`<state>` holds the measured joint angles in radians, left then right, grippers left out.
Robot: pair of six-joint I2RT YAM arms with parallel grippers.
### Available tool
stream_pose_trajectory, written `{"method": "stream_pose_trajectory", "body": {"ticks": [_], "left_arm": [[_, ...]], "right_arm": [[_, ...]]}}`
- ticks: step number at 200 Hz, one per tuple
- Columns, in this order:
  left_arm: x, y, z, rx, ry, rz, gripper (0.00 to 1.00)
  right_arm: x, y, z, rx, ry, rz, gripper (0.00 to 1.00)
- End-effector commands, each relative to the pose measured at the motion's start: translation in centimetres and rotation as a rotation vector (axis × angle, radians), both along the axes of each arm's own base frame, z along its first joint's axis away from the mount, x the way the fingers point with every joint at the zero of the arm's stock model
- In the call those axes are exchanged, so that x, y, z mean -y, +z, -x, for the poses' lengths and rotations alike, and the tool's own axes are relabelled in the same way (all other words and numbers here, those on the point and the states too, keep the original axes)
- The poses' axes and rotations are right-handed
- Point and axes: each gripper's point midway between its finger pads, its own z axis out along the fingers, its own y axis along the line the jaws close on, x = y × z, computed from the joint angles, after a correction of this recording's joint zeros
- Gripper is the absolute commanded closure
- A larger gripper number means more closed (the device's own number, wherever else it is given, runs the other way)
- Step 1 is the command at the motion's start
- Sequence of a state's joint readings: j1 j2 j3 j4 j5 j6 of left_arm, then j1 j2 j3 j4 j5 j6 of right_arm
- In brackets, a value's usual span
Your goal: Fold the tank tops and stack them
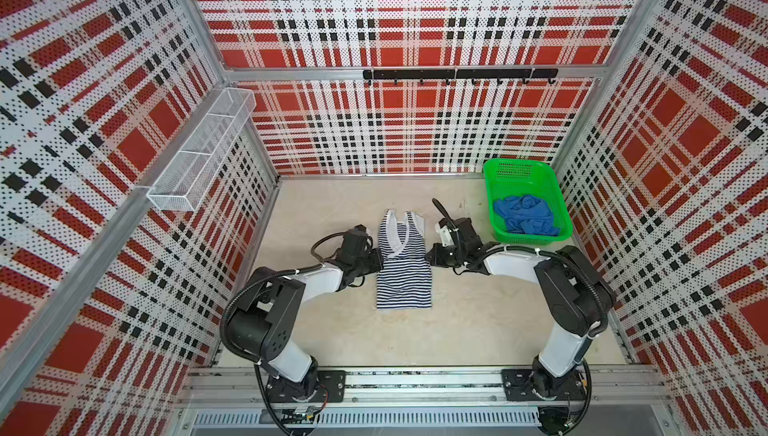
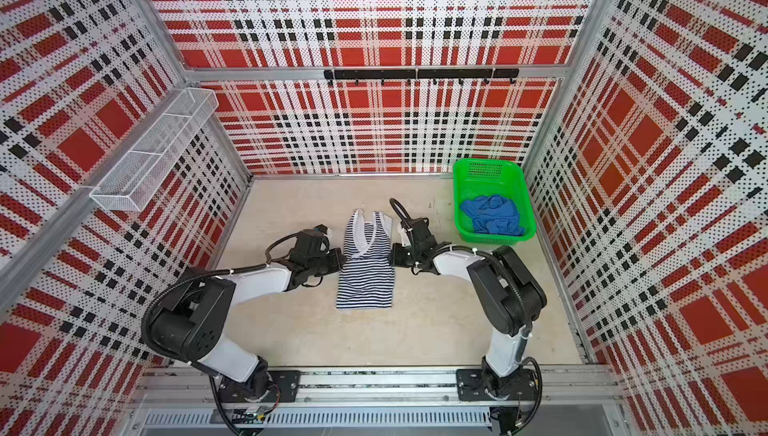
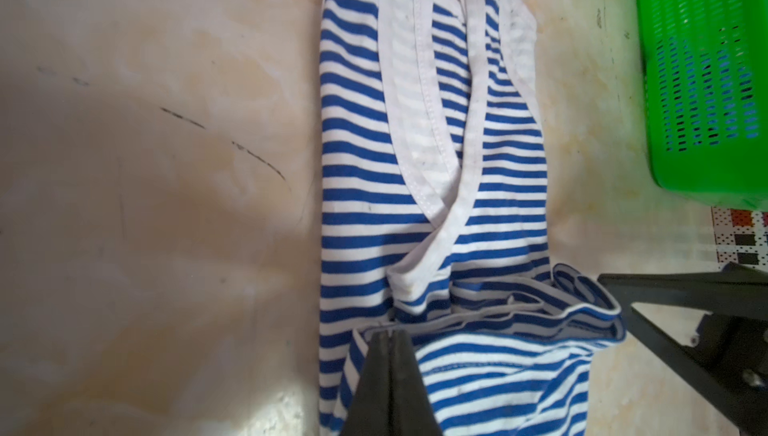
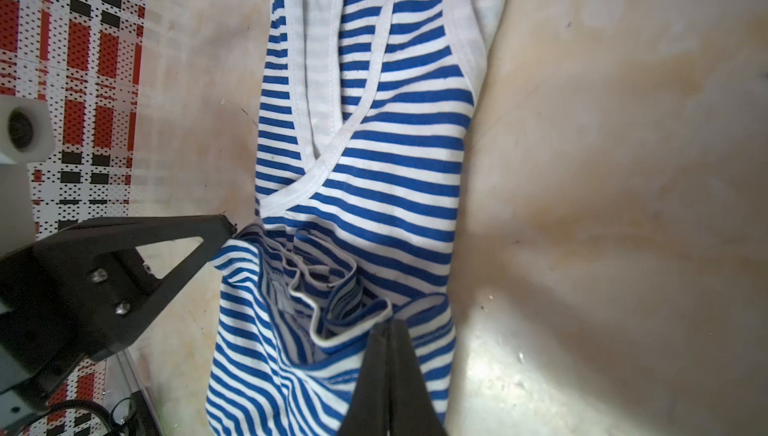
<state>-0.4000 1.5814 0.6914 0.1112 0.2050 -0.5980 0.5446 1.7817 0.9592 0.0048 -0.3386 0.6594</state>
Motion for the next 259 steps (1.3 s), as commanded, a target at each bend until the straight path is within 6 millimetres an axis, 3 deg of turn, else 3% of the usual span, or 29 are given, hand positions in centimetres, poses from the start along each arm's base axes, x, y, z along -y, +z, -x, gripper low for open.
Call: {"method": "stream_pose_trajectory", "body": {"ticks": [1,12,19,28,46,57,83,122,149,164,224,259], "left_arm": [[0.2,2.4,-0.6,0.06,-0.001,0.014,1.0],[-0.1,2.5,-0.6,0.06,0.01,0.005,1.0],[-0.3,2.5,-0.6,0.057,0.013,-0.002,1.0],[-0.5,2.1,-0.6,0.048,0.015,-0.014,0.88],[-0.6,1.2,-0.4,0.03,0.015,-0.025,0.73],[-0.6,0.7,-0.3,0.023,0.015,-0.025,0.7],[-0.3,-0.4,-0.2,0.003,0.008,-0.017,0.67],[0.6,-1.4,-0.2,-0.018,-0.013,0.002,0.73],[1.0,-0.4,-0.3,0.001,-0.02,0.013,0.95],[1.1,0.5,-0.4,0.027,-0.024,0.008,1.0],[1.1,4.2,-0.5,0.106,-0.016,0.024,1.0],[-0.6,5.6,-2.2,0.176,0.03,-0.001,1.0]], "right_arm": [[0.3,2.9,-0.4,0.072,-0.008,-0.007,1.0],[0.7,3.3,-0.4,0.085,-0.015,0.008,1.0],[1.0,3.1,-0.4,0.083,-0.017,0.023,0.87],[1.3,2.8,-0.3,0.076,-0.02,0.04,0.7],[1.6,1.8,-0.1,0.059,-0.023,0.049,0.52],[1.4,1.3,-0.1,0.053,-0.015,0.04,0.45],[0.5,0.0,-0.4,0.025,0.005,0.024,0.42],[-0.7,-1.2,-0.4,-0.006,0.03,-0.011,0.51],[-0.4,-0.1,-0.4,0.016,0.023,-0.005,0.83],[0.0,1.2,-0.3,0.045,0.016,0.007,0.93],[-0.1,4.9,0.4,0.106,0.034,-0.007,1.0],[-1.1,5.3,-0.9,0.147,0.06,-0.025,1.0]]}}
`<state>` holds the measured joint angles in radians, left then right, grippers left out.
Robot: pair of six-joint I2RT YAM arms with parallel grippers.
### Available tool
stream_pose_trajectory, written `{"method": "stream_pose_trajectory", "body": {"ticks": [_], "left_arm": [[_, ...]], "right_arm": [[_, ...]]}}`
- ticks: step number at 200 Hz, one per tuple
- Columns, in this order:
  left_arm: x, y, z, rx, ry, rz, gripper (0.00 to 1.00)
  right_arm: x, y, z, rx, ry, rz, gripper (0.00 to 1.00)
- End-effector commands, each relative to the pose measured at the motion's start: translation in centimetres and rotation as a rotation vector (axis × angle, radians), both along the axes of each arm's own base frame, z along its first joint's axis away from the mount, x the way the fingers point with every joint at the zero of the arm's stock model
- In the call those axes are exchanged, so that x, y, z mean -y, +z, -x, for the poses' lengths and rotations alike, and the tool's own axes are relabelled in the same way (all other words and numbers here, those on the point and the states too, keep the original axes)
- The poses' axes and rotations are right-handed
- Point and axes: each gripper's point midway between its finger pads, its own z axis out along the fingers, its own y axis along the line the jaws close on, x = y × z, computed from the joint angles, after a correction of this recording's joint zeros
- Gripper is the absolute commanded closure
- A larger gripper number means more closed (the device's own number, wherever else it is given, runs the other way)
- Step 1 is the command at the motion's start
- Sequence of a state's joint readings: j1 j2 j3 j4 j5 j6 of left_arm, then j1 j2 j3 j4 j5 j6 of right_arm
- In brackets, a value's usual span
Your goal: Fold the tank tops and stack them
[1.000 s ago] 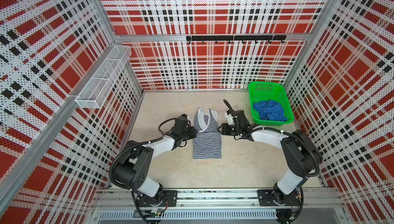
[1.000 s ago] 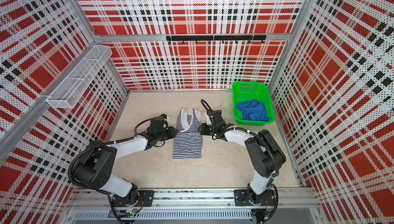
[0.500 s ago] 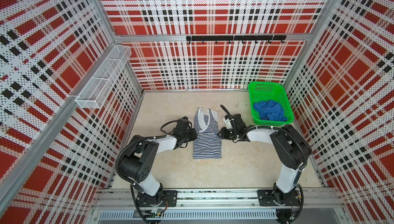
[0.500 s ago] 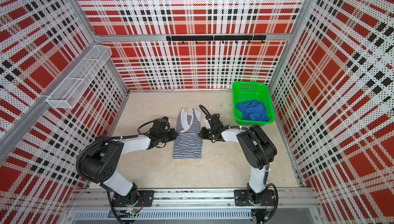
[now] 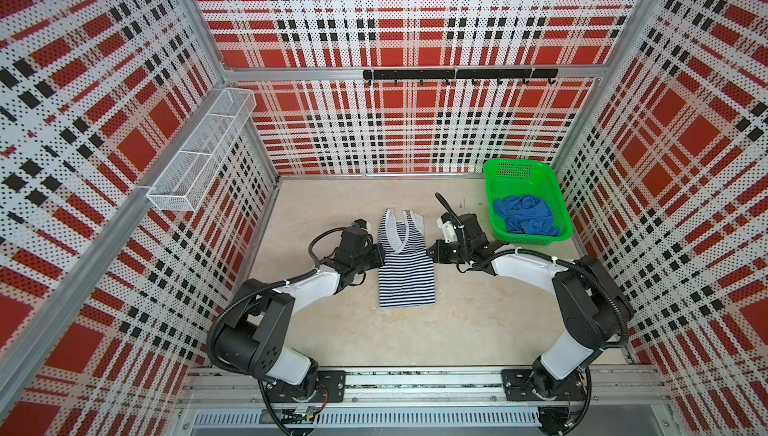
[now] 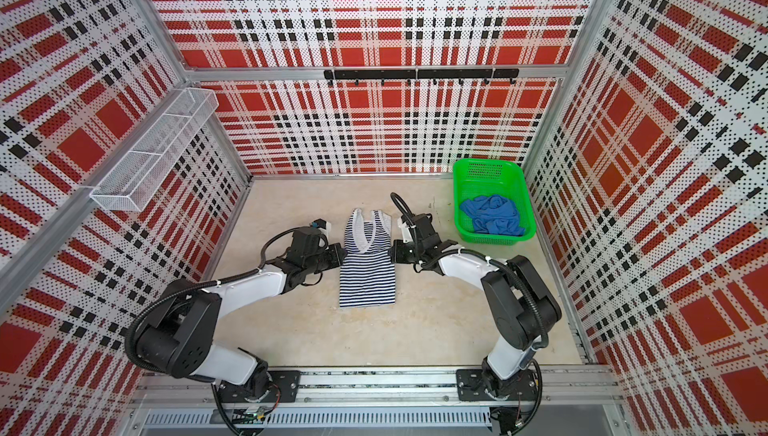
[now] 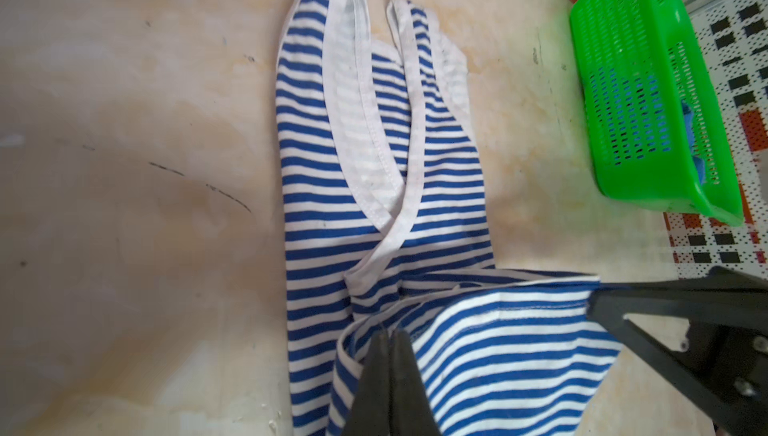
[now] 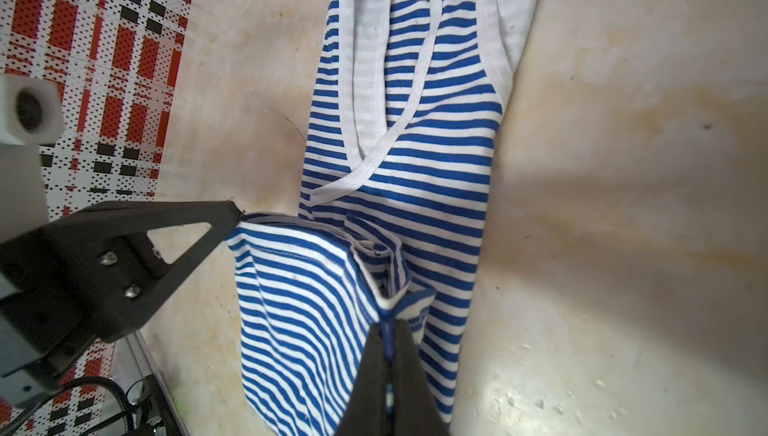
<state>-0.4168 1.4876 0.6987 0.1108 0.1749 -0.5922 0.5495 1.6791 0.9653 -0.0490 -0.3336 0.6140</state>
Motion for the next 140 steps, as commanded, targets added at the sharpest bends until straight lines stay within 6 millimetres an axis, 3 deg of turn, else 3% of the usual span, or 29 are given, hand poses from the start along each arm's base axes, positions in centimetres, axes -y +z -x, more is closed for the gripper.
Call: {"method": "stream_pose_trajectory", "body": {"ticks": [1,40,80,91,103,126,130,140], "left_arm": [[-1.1,1.8,-1.8,0.074,0.031,-0.018,1.0],[-1.9,-0.3,-4.7,0.084,0.05,-0.006,1.0],[-2.2,-3.5,-6.8,0.049,0.051,-0.021,1.0],[-2.6,-4.1,-7.5,0.048,0.056,-0.031,1.0],[-3.2,-4.2,-8.1,0.051,0.065,-0.037,0.89],[-3.7,-2.2,-8.5,0.094,0.06,-0.037,0.7],[-5.2,-1.7,-8.9,0.101,0.094,-0.046,0.67],[-6.0,-0.7,-8.7,0.111,0.109,-0.079,0.62]], "right_arm": [[-1.2,1.6,-1.3,0.07,0.028,-0.016,1.0],[-1.9,-0.6,-3.8,0.065,0.027,0.006,1.0],[-1.0,-4.1,-6.2,0.062,0.009,0.045,1.0],[-0.8,-4.8,-7.0,0.07,0.005,0.049,0.92],[-0.5,-5.1,-7.7,0.071,0.004,0.045,0.82],[0.4,-3.1,-8.8,0.131,-0.014,0.047,0.59],[0.8,-2.7,-9.0,0.14,-0.022,0.057,0.53],[1.6,-1.8,-9.1,0.151,-0.032,0.084,0.46]]}}
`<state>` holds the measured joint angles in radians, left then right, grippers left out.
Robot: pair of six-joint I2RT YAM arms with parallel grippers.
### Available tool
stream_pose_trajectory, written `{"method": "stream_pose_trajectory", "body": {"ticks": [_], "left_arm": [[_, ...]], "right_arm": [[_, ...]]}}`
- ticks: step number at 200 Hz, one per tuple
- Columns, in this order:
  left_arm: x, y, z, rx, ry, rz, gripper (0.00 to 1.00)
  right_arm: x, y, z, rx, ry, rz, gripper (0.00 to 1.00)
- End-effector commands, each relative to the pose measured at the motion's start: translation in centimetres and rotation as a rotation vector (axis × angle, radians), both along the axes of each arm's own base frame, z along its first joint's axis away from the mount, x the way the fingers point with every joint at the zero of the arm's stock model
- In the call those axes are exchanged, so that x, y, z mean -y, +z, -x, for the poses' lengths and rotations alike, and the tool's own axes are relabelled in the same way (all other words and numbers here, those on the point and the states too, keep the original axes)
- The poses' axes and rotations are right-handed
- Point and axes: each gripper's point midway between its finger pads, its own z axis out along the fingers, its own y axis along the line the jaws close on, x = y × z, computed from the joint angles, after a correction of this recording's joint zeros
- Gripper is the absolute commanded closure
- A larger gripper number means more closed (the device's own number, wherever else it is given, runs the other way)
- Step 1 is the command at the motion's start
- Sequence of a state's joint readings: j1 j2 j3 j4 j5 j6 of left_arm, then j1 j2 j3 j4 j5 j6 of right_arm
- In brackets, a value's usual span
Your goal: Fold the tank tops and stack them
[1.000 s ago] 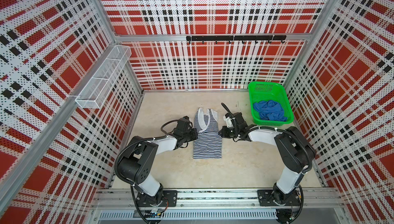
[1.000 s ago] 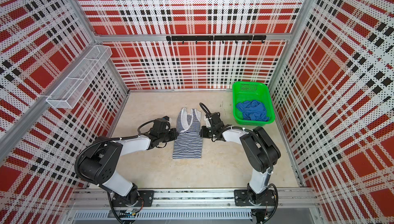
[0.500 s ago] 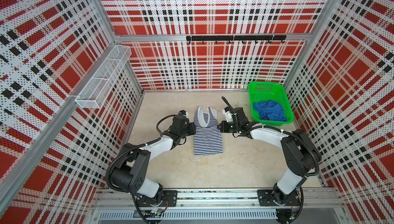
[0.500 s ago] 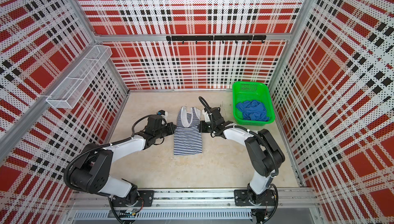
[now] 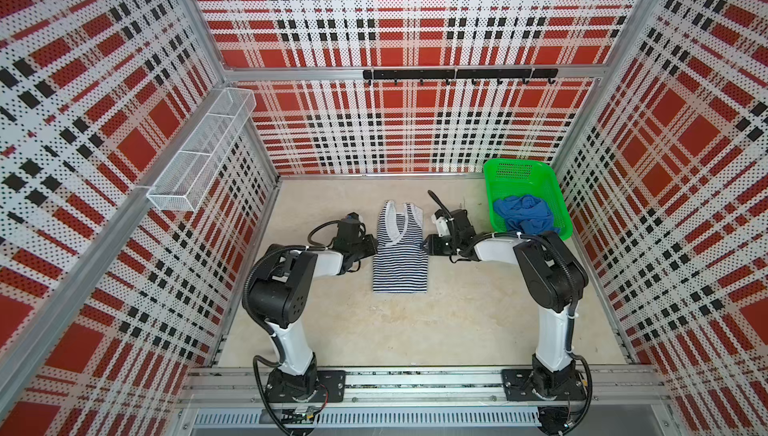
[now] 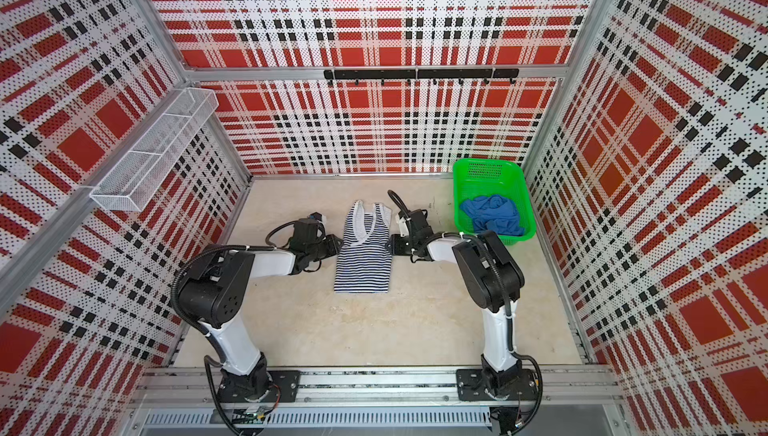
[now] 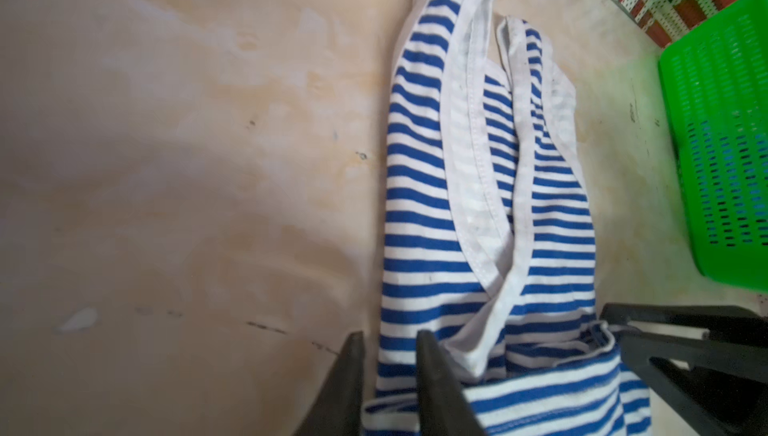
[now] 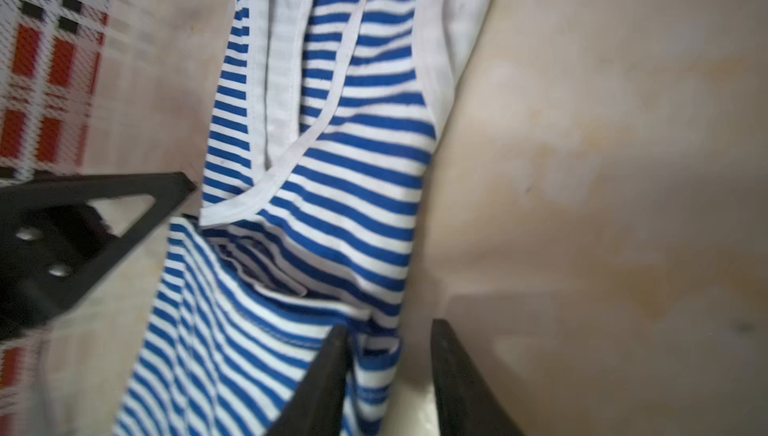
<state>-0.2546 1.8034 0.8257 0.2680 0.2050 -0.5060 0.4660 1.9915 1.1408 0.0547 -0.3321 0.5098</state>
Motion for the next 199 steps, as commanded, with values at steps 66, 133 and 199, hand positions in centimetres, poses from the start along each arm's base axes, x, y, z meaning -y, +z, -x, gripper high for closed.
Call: {"method": "stream_pose_trajectory", "body": {"ticks": [66,133,199], "left_arm": [[-0.9,2.9,9.4,-0.101,-0.02,0.018,0.37],[1.4,-0.1,17.8,-0.29,-0.019,0.221,0.32],[1.3,-2.5,19.8,-0.345,0.035,0.312,0.36]], "right_arm": [[4.0,5.2,6.1,-0.055,-0.073,0.014,0.5],[0.3,2.3,15.5,-0.247,-0.033,-0.098,0.56],[-1.8,-0.4,17.2,-0.317,-0.105,-0.211,0.53]]}}
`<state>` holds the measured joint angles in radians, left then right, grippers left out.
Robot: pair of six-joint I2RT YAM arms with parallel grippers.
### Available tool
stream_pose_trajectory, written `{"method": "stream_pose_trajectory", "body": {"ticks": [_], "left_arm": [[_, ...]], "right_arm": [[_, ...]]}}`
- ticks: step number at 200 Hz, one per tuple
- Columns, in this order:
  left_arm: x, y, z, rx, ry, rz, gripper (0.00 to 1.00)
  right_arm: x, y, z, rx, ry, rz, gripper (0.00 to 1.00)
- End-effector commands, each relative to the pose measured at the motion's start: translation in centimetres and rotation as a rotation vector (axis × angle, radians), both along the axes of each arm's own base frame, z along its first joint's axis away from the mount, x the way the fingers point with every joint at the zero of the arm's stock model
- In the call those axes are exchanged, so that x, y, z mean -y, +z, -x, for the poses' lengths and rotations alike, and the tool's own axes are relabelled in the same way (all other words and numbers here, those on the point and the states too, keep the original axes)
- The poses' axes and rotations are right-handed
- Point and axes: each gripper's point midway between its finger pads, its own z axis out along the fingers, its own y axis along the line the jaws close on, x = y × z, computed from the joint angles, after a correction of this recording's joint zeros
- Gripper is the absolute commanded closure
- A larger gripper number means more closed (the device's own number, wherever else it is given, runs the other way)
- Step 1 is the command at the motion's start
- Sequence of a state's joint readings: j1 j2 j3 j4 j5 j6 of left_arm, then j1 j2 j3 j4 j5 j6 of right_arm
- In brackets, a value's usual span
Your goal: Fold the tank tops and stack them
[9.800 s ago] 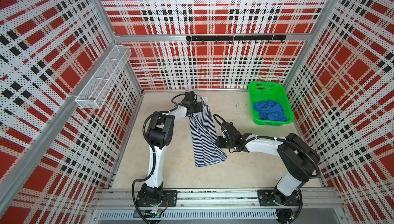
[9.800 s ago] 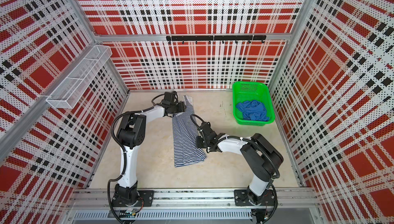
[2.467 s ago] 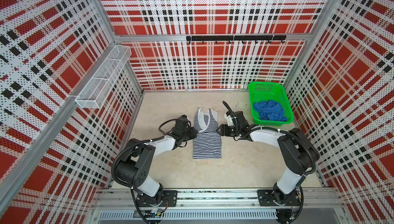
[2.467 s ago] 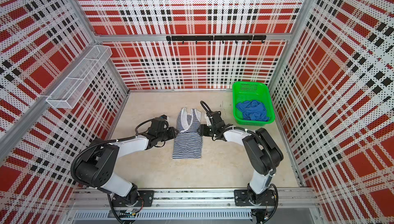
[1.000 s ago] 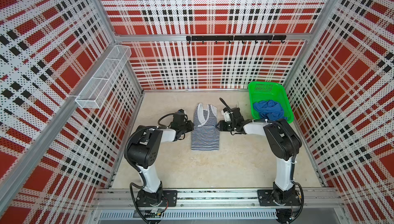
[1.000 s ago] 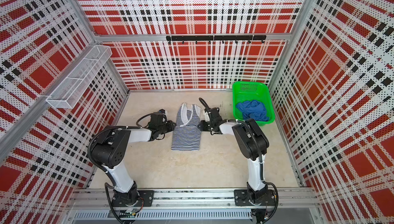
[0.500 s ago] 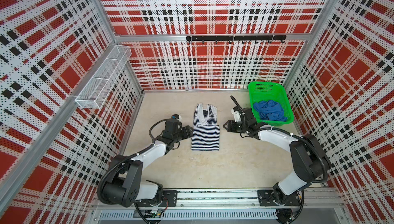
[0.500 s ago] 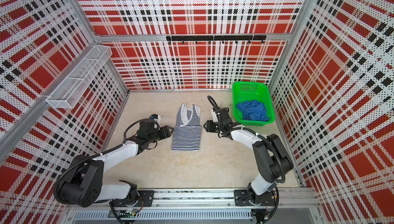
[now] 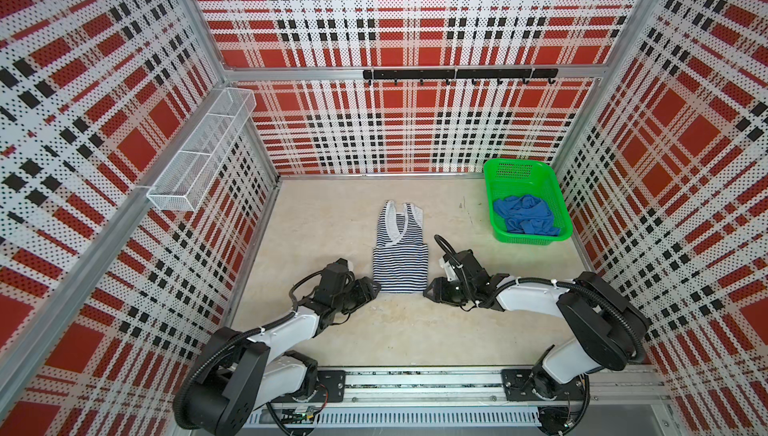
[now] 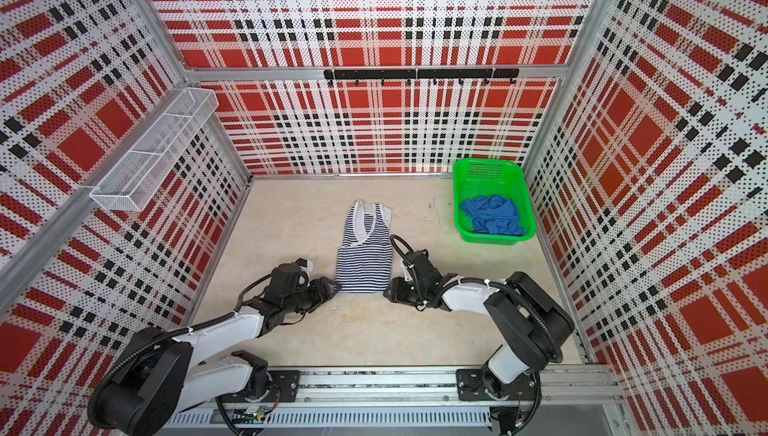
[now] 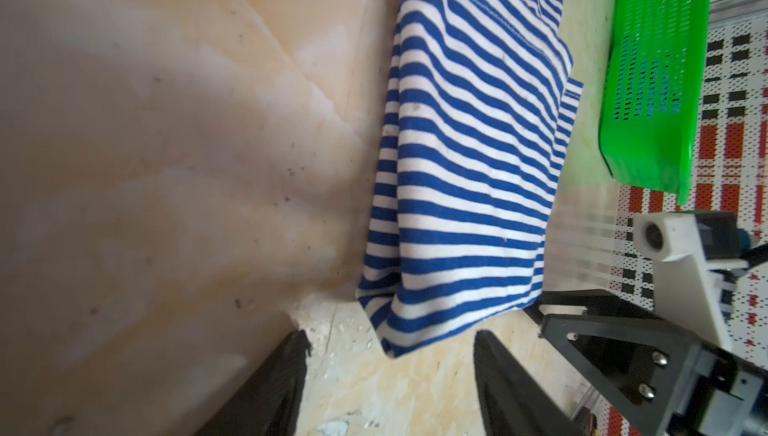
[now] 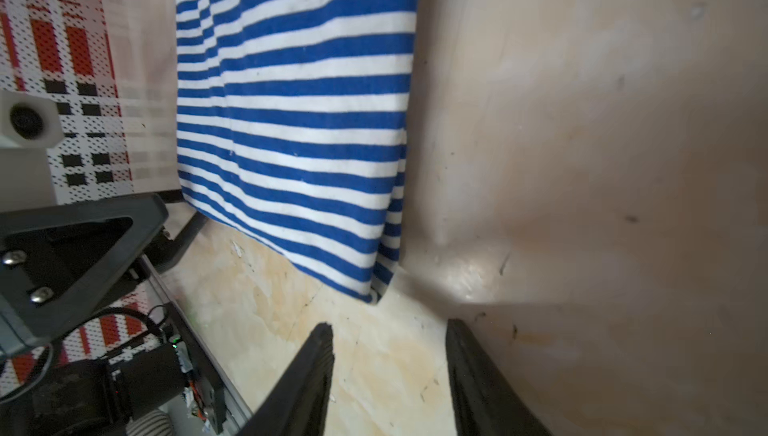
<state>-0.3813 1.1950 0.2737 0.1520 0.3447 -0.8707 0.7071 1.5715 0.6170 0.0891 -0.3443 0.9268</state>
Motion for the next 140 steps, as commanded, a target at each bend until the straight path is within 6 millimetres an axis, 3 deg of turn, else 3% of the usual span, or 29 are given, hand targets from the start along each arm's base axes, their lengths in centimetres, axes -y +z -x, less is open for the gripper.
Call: {"method": "stream_pose_trajectory", "body": {"ticks": [1,57,90,119,140], "left_arm": [[0.0,-1.9,1.6,-0.089,0.016,0.026,0.36],[0.6,-3.7,2.9,-0.149,0.021,0.084,0.45],[0.6,-4.3,2.6,-0.156,0.026,0.074,0.54],[0.9,-4.5,1.9,-0.148,0.027,0.072,0.63],[1.2,-4.6,1.6,-0.147,0.015,0.065,0.75]], "right_arm": [[-1.3,0.3,-1.0,0.003,-0.077,-0.087,0.53],[-1.4,-0.9,-1.0,-0.031,-0.125,-0.098,0.56],[-1.5,-1.8,-0.6,-0.061,-0.129,-0.092,0.57],[-1.4,-2.1,-0.6,-0.066,-0.133,-0.083,0.65],[-1.5,-2.0,-0.6,-0.065,-0.131,-0.081,0.74]]}}
